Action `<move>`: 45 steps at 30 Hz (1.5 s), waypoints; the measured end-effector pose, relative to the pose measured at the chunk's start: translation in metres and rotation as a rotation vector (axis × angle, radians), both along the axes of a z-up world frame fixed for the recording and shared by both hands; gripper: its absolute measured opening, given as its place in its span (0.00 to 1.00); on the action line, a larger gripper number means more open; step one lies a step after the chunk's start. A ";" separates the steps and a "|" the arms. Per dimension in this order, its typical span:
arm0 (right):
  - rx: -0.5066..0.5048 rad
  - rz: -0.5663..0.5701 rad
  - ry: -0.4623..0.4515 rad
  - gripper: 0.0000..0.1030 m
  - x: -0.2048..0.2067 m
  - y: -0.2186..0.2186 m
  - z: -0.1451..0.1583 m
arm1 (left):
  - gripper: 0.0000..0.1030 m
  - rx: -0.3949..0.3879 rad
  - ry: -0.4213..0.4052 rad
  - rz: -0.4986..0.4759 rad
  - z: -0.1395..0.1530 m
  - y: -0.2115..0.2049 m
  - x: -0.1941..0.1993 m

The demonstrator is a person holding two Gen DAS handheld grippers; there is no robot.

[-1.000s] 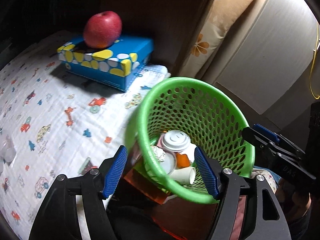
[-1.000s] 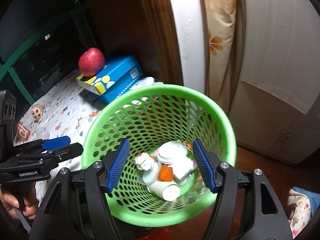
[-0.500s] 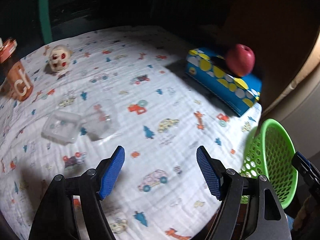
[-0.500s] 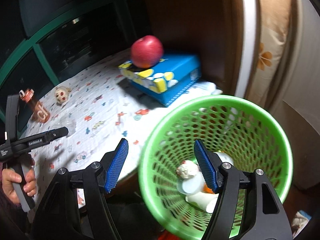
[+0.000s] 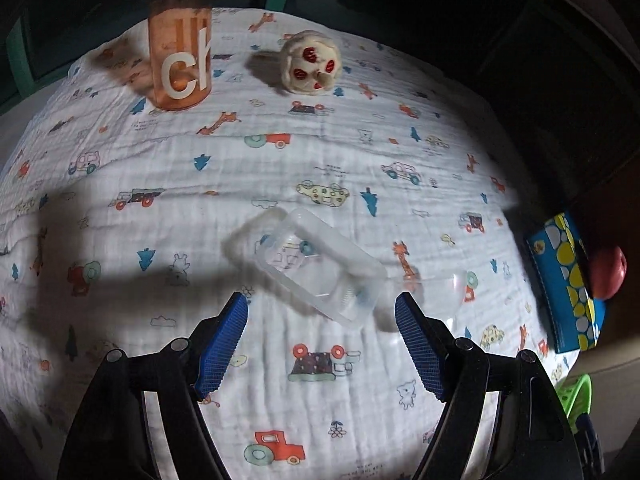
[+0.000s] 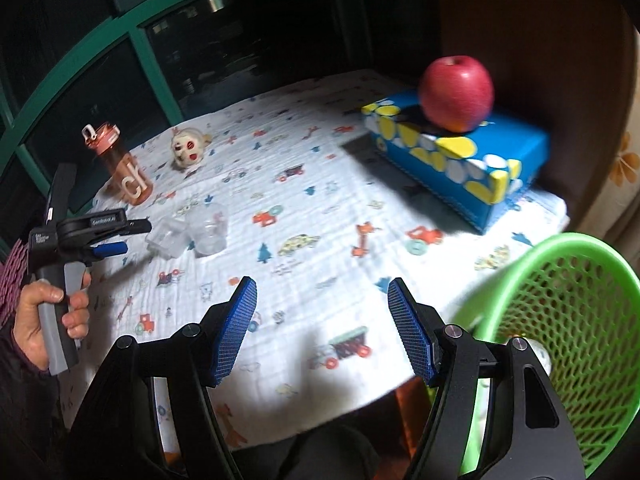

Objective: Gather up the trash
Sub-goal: 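Move both tools back to the table toward the clear plastic tray, then grasp the clear plastic tray with the left tool while the right tool grasps the clear cup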

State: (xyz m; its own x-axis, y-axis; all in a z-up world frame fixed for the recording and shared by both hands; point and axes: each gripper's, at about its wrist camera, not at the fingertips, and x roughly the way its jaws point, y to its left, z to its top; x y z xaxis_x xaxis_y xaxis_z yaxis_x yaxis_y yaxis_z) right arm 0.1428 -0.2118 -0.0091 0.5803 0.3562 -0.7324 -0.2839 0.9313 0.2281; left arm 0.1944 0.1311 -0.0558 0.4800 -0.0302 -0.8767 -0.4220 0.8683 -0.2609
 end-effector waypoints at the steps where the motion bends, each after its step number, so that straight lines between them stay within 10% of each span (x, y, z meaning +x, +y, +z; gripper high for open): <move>1: 0.001 0.009 0.001 0.66 0.001 0.004 -0.001 | 0.71 0.000 0.008 0.011 -0.001 0.002 0.004; 20: -0.008 0.125 0.061 0.66 0.039 0.057 -0.027 | 0.83 -0.067 0.167 0.258 -0.045 0.018 0.058; 33: -0.028 0.194 0.076 0.66 0.054 0.085 -0.040 | 0.59 -0.049 0.113 0.191 -0.039 0.017 0.057; 45: 0.029 0.287 0.122 0.66 0.084 0.144 -0.059 | 0.57 -0.040 0.038 0.082 -0.015 0.037 0.034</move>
State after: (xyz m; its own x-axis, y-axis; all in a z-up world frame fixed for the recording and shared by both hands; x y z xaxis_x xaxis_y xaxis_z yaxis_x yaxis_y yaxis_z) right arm 0.2270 -0.0674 -0.0686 0.3614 0.5142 -0.7778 -0.5028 0.8100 0.3019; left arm 0.2289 0.1685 -0.0708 0.4485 -0.0277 -0.8934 -0.5018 0.8193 -0.2773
